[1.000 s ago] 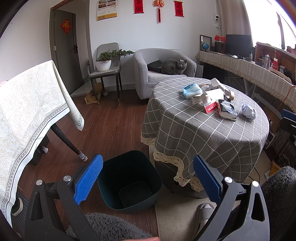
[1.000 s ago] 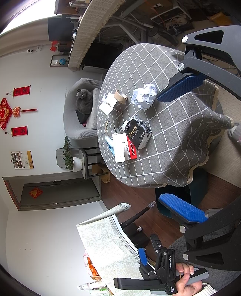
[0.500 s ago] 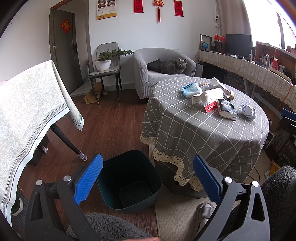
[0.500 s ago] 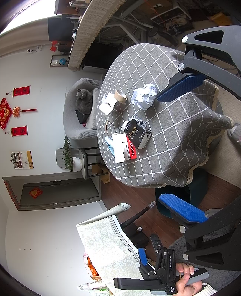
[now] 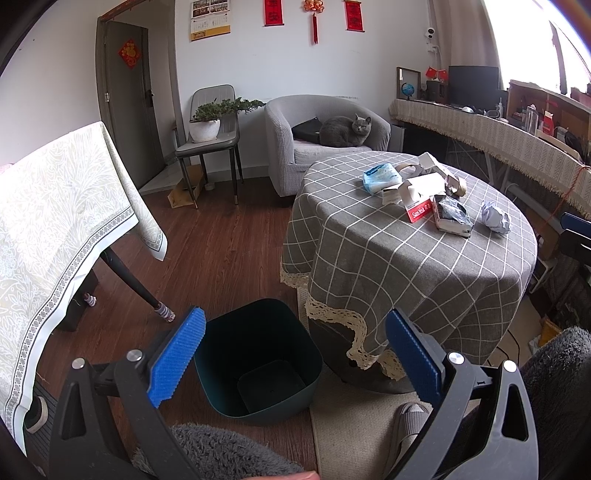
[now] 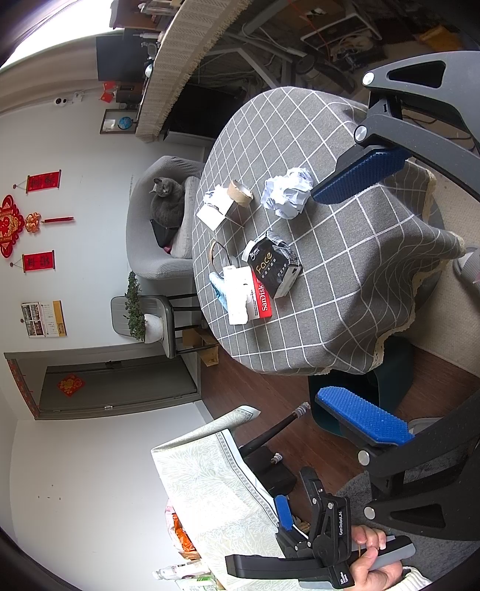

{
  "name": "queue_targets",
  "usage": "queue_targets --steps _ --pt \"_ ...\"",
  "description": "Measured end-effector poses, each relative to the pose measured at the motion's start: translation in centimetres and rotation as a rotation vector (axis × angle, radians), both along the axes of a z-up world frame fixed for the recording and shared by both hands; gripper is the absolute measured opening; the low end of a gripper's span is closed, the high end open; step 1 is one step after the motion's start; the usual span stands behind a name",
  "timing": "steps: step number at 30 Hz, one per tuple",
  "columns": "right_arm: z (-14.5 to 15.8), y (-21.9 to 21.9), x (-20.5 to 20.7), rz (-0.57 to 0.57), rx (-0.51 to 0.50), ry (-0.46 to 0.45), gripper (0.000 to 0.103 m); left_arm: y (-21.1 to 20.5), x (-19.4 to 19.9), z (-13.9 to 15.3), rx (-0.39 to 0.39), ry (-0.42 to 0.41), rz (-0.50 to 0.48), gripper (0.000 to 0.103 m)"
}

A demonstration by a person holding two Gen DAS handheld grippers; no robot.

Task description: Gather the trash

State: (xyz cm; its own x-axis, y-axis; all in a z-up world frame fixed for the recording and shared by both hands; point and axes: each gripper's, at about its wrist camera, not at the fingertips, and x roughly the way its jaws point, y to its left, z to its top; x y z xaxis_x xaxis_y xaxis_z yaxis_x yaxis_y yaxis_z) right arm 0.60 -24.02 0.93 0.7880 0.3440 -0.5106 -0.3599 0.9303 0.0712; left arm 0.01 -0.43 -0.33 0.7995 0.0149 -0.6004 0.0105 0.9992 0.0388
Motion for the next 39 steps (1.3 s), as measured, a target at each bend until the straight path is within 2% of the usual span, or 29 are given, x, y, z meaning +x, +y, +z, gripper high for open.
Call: queue_targets --steps 9,16,21,24,29,34,39 --pt "0.1 -0.2 0.1 -0.003 0.017 0.014 0.100 -0.3 -0.1 -0.2 0.010 0.012 -0.006 0.100" --pt "0.7 -1.6 1.4 -0.065 0.069 0.126 0.100 -0.5 0.3 0.8 -0.040 -0.010 -0.068 0.099" --pt "1.2 -2.0 2.5 -0.111 0.032 0.086 0.100 -1.5 2.2 1.6 -0.055 -0.015 -0.111 0.098" --pt "0.7 -3.2 4.0 -0.145 0.061 0.089 0.100 -2.3 3.6 2.2 -0.072 -0.044 -0.134 0.098" --pt "-0.7 -4.2 6.5 -0.186 0.049 0.072 0.100 -3.5 6.8 2.2 -0.118 -0.063 -0.201 0.098" --pt "-2.3 -4.5 8.8 -0.181 0.025 0.078 0.100 -5.5 10.5 0.5 -0.084 -0.052 -0.266 0.081" --pt "-2.8 -4.9 11.3 -0.161 0.059 0.089 0.092 -6.8 13.4 -0.4 -0.119 -0.024 -0.331 0.069"
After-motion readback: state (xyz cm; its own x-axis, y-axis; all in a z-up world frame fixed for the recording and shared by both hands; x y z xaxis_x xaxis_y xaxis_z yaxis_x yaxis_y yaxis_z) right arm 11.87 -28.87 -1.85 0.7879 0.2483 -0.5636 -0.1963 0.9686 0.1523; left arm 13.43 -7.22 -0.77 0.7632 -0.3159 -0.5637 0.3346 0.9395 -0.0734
